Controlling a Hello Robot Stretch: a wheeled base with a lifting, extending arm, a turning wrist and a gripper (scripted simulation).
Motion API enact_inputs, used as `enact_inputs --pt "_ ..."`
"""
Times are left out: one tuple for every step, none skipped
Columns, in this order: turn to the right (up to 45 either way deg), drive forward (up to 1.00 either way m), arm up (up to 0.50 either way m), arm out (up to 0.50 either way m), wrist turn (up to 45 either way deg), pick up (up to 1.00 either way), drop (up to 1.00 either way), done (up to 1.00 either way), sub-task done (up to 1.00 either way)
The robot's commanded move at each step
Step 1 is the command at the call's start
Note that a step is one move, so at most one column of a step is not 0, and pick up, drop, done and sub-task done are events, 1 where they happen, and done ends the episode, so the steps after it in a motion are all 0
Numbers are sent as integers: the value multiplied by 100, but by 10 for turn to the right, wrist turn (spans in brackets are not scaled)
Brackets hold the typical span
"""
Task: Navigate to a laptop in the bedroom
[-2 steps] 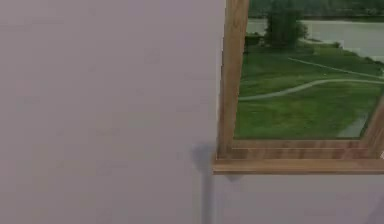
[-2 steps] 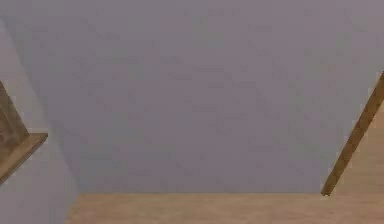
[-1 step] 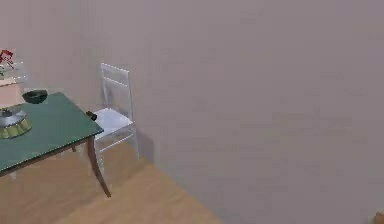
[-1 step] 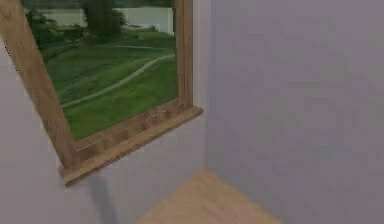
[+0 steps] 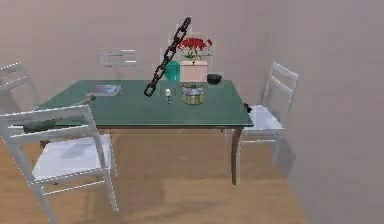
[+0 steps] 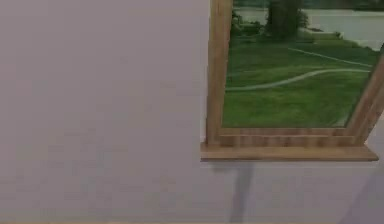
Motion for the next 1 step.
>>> enact_inputs --pt "-450 0 0 0 0 0 0 0 0"
